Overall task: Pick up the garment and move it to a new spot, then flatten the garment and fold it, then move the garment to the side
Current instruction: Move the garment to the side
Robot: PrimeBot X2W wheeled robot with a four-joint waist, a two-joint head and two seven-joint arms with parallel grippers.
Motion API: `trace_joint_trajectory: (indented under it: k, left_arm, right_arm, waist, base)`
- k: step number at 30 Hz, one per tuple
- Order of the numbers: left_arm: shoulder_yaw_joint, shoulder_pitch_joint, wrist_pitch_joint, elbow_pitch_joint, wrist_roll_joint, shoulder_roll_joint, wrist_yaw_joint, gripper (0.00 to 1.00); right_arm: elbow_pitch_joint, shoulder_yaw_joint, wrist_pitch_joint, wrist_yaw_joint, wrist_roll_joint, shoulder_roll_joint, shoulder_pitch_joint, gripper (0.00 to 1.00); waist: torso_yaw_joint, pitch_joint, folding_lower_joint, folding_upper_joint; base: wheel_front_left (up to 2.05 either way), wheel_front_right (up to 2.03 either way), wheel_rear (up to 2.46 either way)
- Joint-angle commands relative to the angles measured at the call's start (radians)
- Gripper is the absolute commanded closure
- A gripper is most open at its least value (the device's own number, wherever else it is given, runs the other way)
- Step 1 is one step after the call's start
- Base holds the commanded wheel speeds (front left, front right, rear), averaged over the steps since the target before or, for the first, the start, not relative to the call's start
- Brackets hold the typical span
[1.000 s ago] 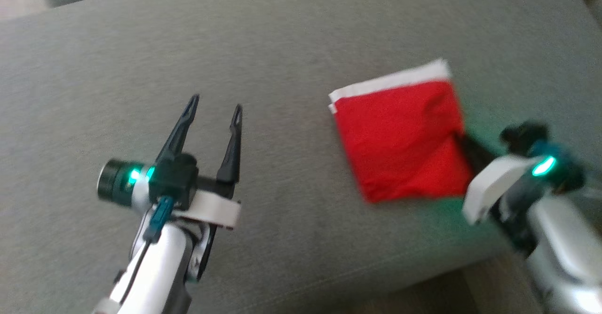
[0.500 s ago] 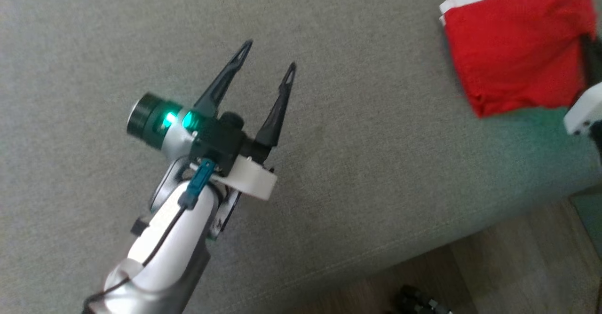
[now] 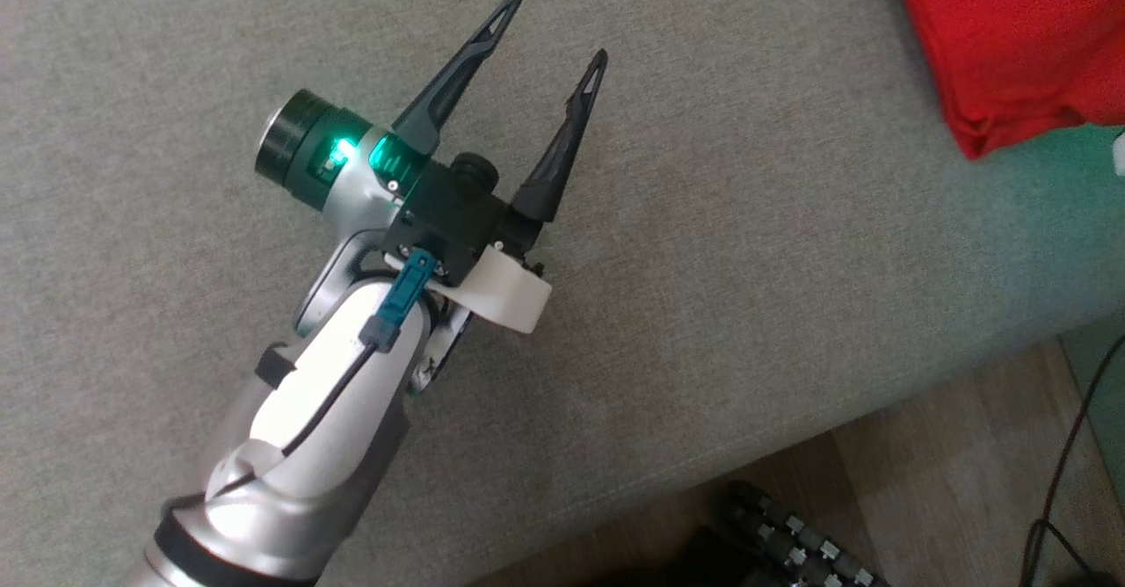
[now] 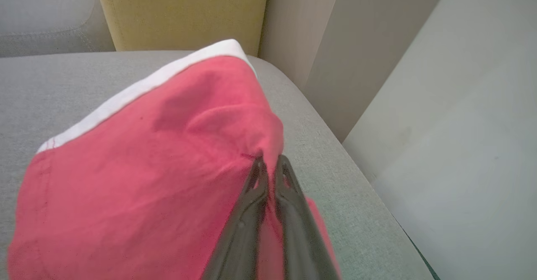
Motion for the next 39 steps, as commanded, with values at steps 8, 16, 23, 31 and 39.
trace_joint_trajectory:
  k: [8,16,23,31,39]
  left_arm:
    - [0.015,-0.010,-0.013,-0.009,-0.009,0.001,0.009,0.00]
    - [0.047,0.094,-0.027,0.016,-0.062,0.009,0.054,0.00]
    - [0.107,0.210,-0.031,0.009,-0.123,0.011,0.120,0.00]
    - [0.183,0.317,-0.032,-0.018,-0.174,0.016,0.187,0.00]
    - [0.275,0.412,-0.032,-0.055,-0.203,0.051,0.236,0.00]
  right_arm:
    - [0.059,-0.128,-0.100,0.004,-0.138,-0.007,0.024,0.00]
    - [-0.126,-0.169,-0.166,0.004,-0.211,0.117,0.195,0.00]
    - [-0.422,-0.112,-0.156,0.004,-0.237,0.257,0.405,0.00]
    - [-0.670,-0.067,-0.098,0.004,-0.257,0.349,0.558,0.00]
    - [-0.771,-0.055,-0.029,0.004,-0.271,0.380,0.632,0.00]
  waist:
    - [0.015,-0.017,-0.0001,0.0000]
    - [0.044,-0.138,-0.0001,0.0000]
    - [0.118,-0.238,-0.0001,0.0000]
    - [0.249,-0.314,-0.0001,0.0000]
    - [0.309,-0.362,-0.0001,0.0000]
  base:
    - [0.00,0.00,0.00]
    - [0.00,0.00,0.00]
    - [0.00,0.00,0.00]
    - [0.00,0.00,0.00]
    - [0.00,0.00,0.00]
